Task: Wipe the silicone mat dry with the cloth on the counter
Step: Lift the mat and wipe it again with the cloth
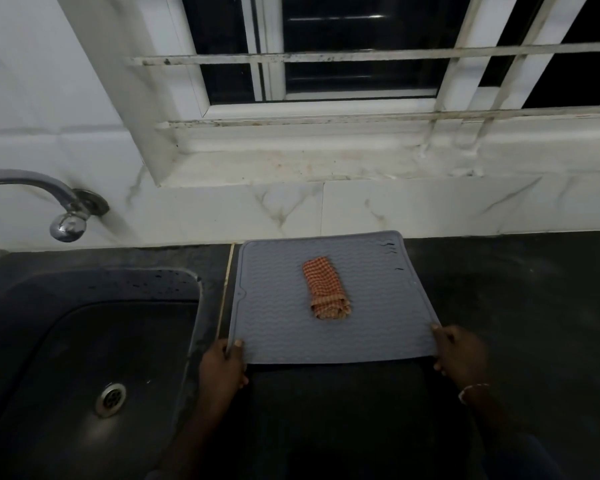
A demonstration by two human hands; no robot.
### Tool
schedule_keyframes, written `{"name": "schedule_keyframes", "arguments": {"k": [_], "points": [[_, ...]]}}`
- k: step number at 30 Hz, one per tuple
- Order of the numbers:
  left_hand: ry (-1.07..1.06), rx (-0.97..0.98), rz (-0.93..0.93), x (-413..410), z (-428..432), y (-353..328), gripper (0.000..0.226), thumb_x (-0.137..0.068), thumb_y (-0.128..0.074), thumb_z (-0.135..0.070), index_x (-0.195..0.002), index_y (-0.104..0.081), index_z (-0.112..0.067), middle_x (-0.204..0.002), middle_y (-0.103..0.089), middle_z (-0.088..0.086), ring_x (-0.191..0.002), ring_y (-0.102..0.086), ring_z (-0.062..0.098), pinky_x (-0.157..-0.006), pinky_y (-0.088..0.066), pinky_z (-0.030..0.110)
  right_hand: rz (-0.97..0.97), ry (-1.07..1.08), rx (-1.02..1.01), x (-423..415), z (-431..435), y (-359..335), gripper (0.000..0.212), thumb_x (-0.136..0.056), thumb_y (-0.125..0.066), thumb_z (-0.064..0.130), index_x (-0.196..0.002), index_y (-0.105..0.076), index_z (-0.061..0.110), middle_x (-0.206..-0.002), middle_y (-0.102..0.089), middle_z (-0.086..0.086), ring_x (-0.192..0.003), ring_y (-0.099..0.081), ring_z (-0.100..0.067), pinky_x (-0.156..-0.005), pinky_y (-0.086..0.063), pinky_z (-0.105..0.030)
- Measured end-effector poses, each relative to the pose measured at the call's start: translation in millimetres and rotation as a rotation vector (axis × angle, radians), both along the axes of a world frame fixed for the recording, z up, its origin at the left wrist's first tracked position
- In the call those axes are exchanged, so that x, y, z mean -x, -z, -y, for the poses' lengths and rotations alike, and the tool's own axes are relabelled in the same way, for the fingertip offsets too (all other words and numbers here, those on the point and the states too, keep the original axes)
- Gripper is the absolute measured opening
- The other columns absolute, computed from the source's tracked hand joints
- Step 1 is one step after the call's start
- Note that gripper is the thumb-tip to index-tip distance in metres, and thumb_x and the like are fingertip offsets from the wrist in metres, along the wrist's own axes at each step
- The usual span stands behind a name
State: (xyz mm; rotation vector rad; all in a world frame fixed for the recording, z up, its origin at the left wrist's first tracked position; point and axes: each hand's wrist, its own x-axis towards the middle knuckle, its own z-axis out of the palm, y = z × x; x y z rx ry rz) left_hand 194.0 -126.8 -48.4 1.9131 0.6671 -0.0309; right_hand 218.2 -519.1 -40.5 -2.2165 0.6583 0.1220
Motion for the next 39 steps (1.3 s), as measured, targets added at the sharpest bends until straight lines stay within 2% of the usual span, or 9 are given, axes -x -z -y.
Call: {"name": "schedule_keyframes", "arguments": {"k": [6,13,21,25,30,33,35,37,39], "points": [[-0.015,0.094,-0.02,0,-3,-3,0.023,-0.098,-0.053,-0.02,-0.089,-0.06,-0.001,-0.065,-0.058,0.016,-0.044,-0.051,0.021,-0.039,-0.041,0.027,0.067,0.048,-0.055,4,0,0,0.039,-0.097,-0.055,0.035,-0.077,-0.064,0.004,-0.05,-0.064,-0.014,-0.045,-0.062,-0.027,-0.049,-0.047,-0.031],[-0.023,0.138,-0.025,0,-6,-6,0.022,-0.098,-0.053,-0.016,-0.086,-0.059,0.002,-0.06,-0.054,0.013,-0.038,-0.047,0.016,-0.037,-0.037,0.024,0.103,0.08,-0.076,9,-1,3,0.038,-0.097,-0.057,0.03,-0.073,-0.063,0.002,-0.047,-0.062,-0.014,-0.042,-0.062,-0.024,-0.046,-0.046,-0.029],[-0.014,0.14,-0.041,3,-8,-5,0.023,-0.098,-0.053,-0.014,-0.081,-0.056,0.002,-0.057,-0.053,0.013,-0.035,-0.047,0.018,-0.035,-0.034,0.023,0.109,0.084,-0.099,12,0,3,0.039,-0.098,-0.056,0.028,-0.074,-0.063,-0.002,-0.051,-0.064,-0.015,-0.046,-0.063,-0.026,-0.048,-0.047,-0.03],[-0.006,0.153,-0.063,5,-7,-4,0.023,-0.098,-0.053,-0.015,-0.085,-0.058,0.005,-0.058,-0.054,0.013,-0.037,-0.048,0.018,-0.036,-0.036,0.024,0.087,0.117,-0.13,12,1,0,0.038,-0.097,-0.056,0.029,-0.075,-0.062,-0.002,-0.057,-0.066,-0.019,-0.048,-0.063,-0.025,-0.048,-0.046,-0.028],[-0.021,0.14,-0.068,4,-8,-2,0.022,-0.097,-0.054,-0.018,-0.09,-0.061,0.002,-0.061,-0.059,0.014,-0.04,-0.053,0.019,-0.039,-0.041,0.027,0.055,0.117,-0.13,9,0,-1,0.04,-0.095,-0.059,0.033,-0.076,-0.062,-0.002,-0.056,-0.064,-0.02,-0.046,-0.062,-0.029,-0.049,-0.051,-0.036],[-0.018,0.053,-0.078,5,-10,-5,0.02,-0.097,-0.056,-0.024,-0.092,-0.064,-0.006,-0.066,-0.064,0.014,-0.046,-0.058,0.021,-0.044,-0.046,0.03,0.006,0.127,-0.026,10,5,-9,0.049,-0.091,-0.058,0.05,-0.071,-0.064,0.006,-0.062,-0.064,-0.015,-0.053,-0.061,-0.025,-0.051,-0.049,-0.034],[0.032,-0.168,-0.06,8,-17,-7,0.021,-0.096,-0.055,-0.031,-0.093,-0.065,-0.014,-0.072,-0.067,0.009,-0.06,-0.065,0.024,-0.058,-0.053,0.035,-0.043,0.117,0.168,14,7,-19,0.046,-0.09,-0.052,0.058,-0.072,-0.063,0.017,-0.068,-0.063,-0.006,-0.065,-0.06,-0.021,-0.059,-0.045,-0.033],[0.086,-0.43,-0.036,8,-21,-8,0.021,-0.096,-0.052,-0.04,-0.099,-0.063,-0.022,-0.085,-0.068,0.005,-0.08,-0.066,0.027,-0.071,-0.053,0.038,0.005,0.093,0.267,15,-2,-29,0.037,-0.093,-0.051,0.053,-0.076,-0.058,0.021,-0.073,-0.06,-0.004,-0.072,-0.06,-0.024,-0.066,-0.044,-0.034],[0.172,-0.551,0.088,-2,-14,-8,0.031,-0.096,-0.047,-0.045,-0.111,-0.061,-0.022,-0.099,-0.065,0.006,-0.093,-0.063,0.027,-0.08,-0.052,0.039,0.103,-0.021,0.233,0,-30,-33,0.029,-0.095,-0.053,0.045,-0.078,-0.054,0.021,-0.077,-0.058,-0.002,-0.079,-0.061,-0.028,-0.069,-0.041,-0.033]]}}
